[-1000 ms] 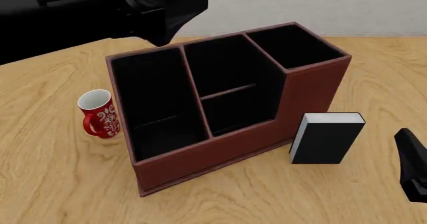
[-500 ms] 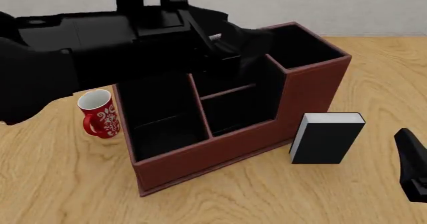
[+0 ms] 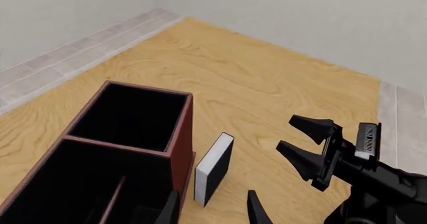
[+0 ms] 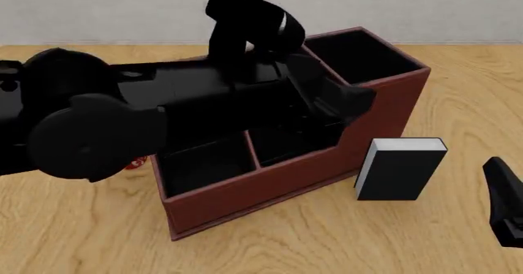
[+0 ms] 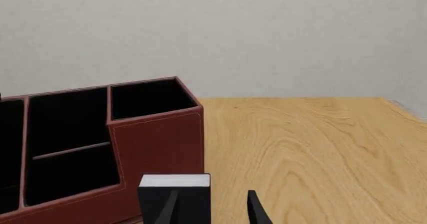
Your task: Pick up the book and place it in the back compartment of the caddy.
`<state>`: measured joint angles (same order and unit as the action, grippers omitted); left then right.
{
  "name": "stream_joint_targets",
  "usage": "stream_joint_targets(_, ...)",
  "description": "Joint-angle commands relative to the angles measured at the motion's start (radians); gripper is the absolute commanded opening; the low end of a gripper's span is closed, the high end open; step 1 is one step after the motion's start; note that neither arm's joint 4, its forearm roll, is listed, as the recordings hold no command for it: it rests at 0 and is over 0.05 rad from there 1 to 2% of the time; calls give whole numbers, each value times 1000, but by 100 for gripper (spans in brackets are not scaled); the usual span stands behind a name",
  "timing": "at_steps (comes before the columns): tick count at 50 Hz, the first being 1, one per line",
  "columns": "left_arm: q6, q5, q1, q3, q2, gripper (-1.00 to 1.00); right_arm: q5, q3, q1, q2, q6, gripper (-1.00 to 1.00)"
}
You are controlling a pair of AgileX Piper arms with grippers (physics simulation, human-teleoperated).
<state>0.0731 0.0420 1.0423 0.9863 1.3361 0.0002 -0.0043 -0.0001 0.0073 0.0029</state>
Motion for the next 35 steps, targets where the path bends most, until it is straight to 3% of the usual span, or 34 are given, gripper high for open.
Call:
stream_joint_targets(1, -15, 27, -6, 13, 51, 100, -1, 0, 0, 0, 0, 100)
stream_joint_targets(35, 48, 148, 0, 28, 206, 100, 1, 0, 0, 0, 0, 100)
